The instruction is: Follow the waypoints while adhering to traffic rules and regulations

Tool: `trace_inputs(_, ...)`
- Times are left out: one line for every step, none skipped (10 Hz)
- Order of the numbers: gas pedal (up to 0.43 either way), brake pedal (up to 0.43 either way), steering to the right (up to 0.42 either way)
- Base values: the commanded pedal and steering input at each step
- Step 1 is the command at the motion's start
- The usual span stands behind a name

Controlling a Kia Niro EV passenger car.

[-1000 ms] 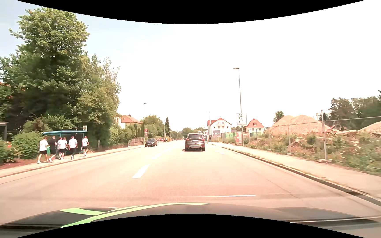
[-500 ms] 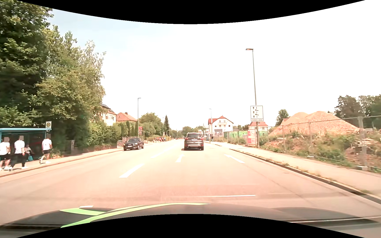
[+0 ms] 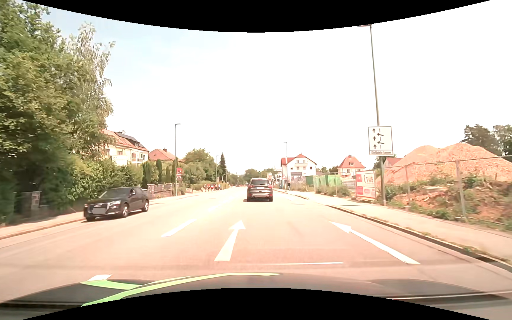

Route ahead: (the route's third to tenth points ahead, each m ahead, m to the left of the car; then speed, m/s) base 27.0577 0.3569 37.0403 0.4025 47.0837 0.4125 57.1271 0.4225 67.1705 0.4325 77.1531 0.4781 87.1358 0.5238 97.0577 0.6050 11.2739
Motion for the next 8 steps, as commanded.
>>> trace_inputs(0.0,0.0,-0.002)
trace_inputs(0.0,0.0,-0.001)
trace_inputs(0.0,0.0,0.0)
trace_inputs(0.0,0.0,0.0)
trace_inputs(0.0,0.0,0.0)
trace_inputs(0.0,0.0,0.0)
trace_inputs(0.008,0.0,0.001)
trace_inputs(0.008,0.0,0.001)
